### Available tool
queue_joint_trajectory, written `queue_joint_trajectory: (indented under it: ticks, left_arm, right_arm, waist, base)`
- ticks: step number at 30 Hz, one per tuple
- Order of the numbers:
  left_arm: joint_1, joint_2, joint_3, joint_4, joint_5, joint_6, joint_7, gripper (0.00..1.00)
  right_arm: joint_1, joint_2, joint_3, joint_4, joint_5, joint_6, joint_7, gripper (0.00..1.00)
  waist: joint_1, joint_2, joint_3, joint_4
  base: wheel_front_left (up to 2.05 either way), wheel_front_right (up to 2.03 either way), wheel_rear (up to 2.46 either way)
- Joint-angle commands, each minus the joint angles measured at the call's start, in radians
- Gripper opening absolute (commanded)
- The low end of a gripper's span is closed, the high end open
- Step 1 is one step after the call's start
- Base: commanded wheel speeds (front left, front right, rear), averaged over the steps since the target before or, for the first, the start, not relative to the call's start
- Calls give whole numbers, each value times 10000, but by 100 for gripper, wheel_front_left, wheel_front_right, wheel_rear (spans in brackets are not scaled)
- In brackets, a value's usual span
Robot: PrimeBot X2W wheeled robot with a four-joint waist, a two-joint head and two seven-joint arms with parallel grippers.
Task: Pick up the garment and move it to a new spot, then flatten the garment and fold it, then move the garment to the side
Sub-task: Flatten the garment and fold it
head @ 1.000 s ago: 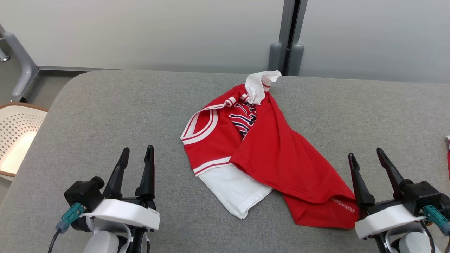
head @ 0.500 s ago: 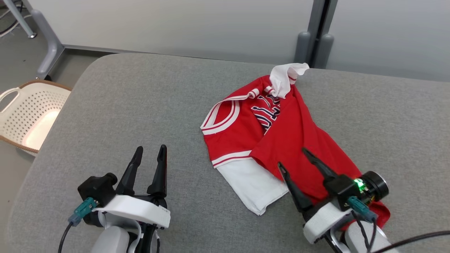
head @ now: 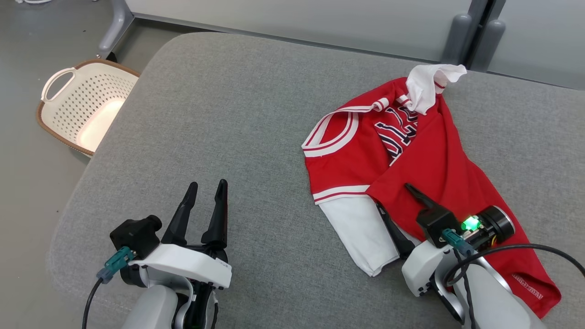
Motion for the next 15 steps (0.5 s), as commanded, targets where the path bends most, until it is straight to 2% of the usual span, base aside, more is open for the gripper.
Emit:
queue_joint_trajectory:
  ticks: [1,2,3,9,15]
  left_arm:
    - [-55,39,-16,-2,-55,75,-13,100]
    - [-41,37,-30,1,-80,96,-13,100]
    - [-27,39,-33,1,-100,102,-13,100]
    - [64,37,33,22,-62,167,-13,100]
    - [84,38,72,31,33,166,-13,100]
  right_arm:
    - [-73,109,-107,160,-85,-3,-124,100]
    - [-77,161,-211,229,-26,-3,-200,42]
    - [-95,201,-293,261,-15,-3,-244,0]
    - [-29,330,-873,105,187,-3,-557,0]
    - [179,81,-2156,-751,973,-3,-650,0]
  waist:
    - [0,0,89,123]
    - [0,0,94,142]
    - [0,0,94,151]
    - [0,0,-15,29]
    - [0,0,-151,-380]
  base:
    - [0,0,0]
    - [0,0,0]
    - [0,0,0]
    - [0,0,0]
    - [0,0,0]
